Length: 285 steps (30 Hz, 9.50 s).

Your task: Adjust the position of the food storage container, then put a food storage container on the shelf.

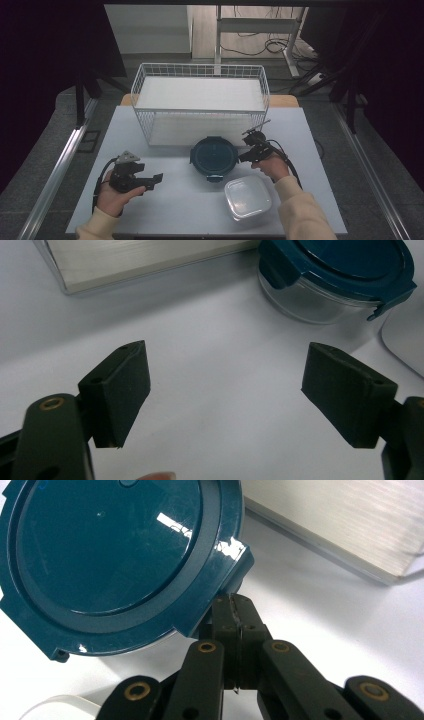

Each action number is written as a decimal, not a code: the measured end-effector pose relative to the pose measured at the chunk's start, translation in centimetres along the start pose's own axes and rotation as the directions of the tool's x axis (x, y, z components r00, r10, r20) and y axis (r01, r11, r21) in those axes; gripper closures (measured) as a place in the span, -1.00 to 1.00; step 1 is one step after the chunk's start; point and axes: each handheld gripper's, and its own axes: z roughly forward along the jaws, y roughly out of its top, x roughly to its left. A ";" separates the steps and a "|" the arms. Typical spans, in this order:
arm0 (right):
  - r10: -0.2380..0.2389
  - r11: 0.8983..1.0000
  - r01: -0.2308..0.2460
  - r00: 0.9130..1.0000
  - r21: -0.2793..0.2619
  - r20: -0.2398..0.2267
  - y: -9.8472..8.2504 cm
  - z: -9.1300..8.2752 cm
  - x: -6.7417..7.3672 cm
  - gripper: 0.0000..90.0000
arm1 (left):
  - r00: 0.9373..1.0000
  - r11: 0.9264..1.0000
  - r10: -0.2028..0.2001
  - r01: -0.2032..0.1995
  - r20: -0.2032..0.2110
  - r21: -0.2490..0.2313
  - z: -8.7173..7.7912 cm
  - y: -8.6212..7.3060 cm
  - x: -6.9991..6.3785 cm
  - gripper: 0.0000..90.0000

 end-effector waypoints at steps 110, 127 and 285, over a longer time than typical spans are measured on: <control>0.238 0.961 -0.270 0.916 -0.059 -0.323 1.3 2.2 0.2 -0.64 | 0.857 0.918 -0.395 0.361 0.332 0.161 10.2 6.5 1.2 -0.73; 0.340 0.936 -0.351 0.877 0.031 -0.339 2.4 3.7 0.2 -0.72 | 0.804 0.890 -0.455 0.396 0.383 0.226 12.2 6.3 0.9 -0.64; 0.165 0.914 -0.296 0.896 -0.277 -0.412 10.9 -13.6 1.7 -0.07 | 0.893 0.972 -0.224 0.234 0.391 0.023 -1.3 22.5 -1.5 -0.24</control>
